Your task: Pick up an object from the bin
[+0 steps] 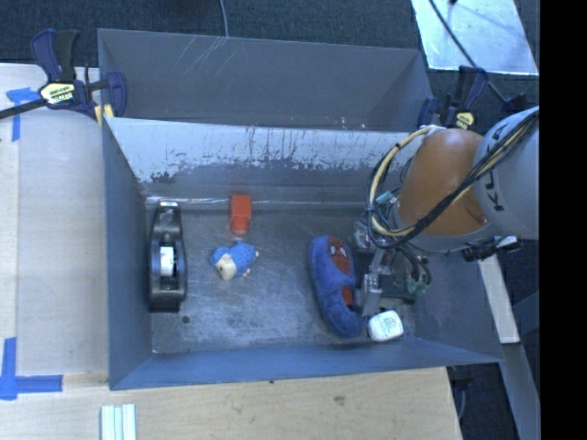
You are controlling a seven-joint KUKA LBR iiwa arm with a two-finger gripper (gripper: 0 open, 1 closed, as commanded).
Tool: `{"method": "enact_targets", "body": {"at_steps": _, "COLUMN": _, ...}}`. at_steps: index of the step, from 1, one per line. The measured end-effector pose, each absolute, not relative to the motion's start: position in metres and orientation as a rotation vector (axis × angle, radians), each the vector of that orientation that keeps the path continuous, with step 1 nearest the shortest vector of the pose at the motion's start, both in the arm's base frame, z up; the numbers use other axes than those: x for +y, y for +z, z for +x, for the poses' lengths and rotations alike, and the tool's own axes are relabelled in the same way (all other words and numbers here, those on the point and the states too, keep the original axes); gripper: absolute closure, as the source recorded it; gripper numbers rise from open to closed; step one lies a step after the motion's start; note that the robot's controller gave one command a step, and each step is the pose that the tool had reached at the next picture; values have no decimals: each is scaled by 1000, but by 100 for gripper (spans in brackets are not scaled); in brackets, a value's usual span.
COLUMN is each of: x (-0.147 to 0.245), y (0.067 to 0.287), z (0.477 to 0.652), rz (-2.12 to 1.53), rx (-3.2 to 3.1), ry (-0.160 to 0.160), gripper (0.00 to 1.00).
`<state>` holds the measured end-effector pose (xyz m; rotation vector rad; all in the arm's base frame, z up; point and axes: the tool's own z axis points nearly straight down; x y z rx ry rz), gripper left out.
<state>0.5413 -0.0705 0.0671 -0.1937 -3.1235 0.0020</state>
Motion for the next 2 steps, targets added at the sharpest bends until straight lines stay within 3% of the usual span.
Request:
{"method": "enact_targets", "body": {"at_steps": 1, "x": -70, "y": 71, "z": 544, "rz": -194, "rx": -3136, "ry": 3, "gripper": 100}}
{"method": "enact_targets", "body": {"at_steps": 2, "x": -34, "y": 72, "z": 620, "rz": -136, "rx": -3148, "ry": -1, "gripper": 100}}
